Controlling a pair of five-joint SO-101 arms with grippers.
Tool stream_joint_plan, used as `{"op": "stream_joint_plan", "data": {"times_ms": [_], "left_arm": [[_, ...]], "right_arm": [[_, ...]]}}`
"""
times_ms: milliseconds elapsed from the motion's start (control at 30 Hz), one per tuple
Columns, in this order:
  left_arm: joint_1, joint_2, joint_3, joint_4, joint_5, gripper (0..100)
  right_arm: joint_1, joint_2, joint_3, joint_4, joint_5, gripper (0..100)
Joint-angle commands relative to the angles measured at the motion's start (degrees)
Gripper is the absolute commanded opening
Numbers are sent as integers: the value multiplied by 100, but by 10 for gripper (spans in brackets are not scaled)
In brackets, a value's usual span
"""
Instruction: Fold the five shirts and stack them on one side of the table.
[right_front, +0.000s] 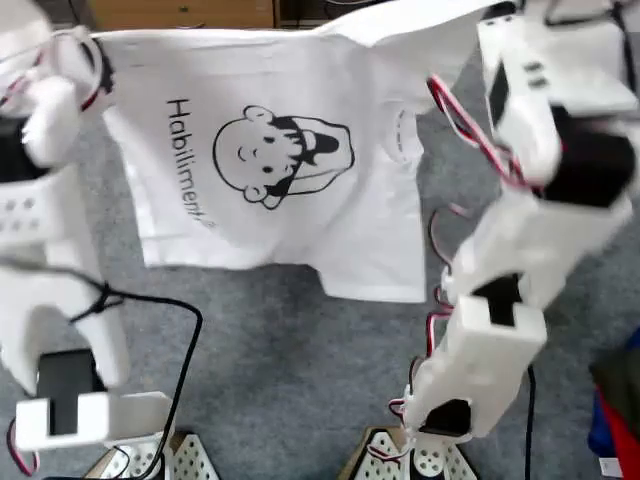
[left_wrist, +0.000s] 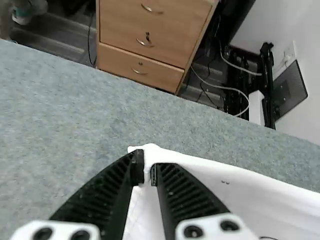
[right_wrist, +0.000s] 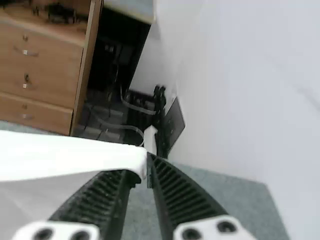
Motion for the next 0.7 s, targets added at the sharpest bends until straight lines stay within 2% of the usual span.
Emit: {"op": "stream_joint_plan", "data": {"times_ms": [0,267,667], "left_arm": [[-220,-611,-299,396,-44,19],[-246,-1270,-273,695,-44,19],[-563,-1341,-325,721,-44,19]], "right_arm": [[-4,-629,-163,202,-44,4],[171,-673,-101,378,-79,4],[180,-673,101,308,-70,4]]}}
